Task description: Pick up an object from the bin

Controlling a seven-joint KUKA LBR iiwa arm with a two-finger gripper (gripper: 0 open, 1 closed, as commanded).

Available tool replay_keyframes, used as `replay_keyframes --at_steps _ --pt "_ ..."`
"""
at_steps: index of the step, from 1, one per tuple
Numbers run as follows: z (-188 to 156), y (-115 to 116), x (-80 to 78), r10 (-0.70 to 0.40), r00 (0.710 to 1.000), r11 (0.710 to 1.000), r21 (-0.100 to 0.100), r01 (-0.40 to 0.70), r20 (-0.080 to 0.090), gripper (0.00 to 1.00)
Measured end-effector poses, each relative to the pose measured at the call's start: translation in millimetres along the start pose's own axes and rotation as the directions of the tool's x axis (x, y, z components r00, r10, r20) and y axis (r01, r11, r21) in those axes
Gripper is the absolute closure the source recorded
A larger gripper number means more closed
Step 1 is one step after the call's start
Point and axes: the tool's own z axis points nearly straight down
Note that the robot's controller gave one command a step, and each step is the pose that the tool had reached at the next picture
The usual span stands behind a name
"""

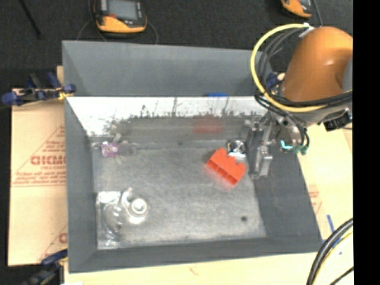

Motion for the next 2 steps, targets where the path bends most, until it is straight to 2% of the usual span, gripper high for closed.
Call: replay_keyframes --at_steps 1,2 --pt "101 11 -35.3 0.012 1.000 1.000 -0.001 -0.012 0.001 0.00" --pt "172 -20 -67.9 0.016 1.000 1.000 0.001 -0.016 0.004 0.00"
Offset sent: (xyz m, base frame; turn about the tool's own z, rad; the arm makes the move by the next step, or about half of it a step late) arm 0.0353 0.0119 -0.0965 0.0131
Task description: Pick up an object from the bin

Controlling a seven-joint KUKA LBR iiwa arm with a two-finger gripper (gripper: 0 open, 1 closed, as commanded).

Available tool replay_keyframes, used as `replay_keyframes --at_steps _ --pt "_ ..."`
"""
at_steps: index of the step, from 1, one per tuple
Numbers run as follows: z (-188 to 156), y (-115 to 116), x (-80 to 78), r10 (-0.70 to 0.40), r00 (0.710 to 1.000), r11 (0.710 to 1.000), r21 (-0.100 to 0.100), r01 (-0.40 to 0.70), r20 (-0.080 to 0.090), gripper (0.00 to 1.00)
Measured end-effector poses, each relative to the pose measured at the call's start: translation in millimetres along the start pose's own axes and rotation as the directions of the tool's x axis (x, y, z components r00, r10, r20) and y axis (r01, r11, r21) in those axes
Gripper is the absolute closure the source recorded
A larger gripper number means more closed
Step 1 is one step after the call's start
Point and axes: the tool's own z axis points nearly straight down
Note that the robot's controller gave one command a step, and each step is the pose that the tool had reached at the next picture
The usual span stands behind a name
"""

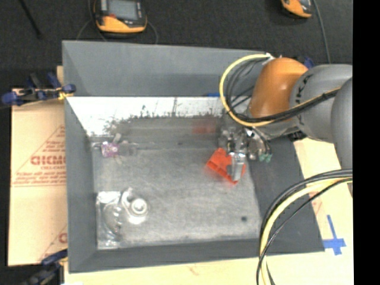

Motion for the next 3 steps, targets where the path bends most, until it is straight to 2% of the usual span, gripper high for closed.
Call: replay_keyframes --at_steps 1,2,3 --pt "-3 1 30.7 0.173 0.985 0.985 -0.002 -0.173 0.006 0.00" --pt "-2 1 31.3 0.169 0.986 0.986 0.000 -0.169 0.004 1.00" --pt "-210 2 26.9 0.120 0.993 0.993 0.001 -0.120 0.014 1.00"
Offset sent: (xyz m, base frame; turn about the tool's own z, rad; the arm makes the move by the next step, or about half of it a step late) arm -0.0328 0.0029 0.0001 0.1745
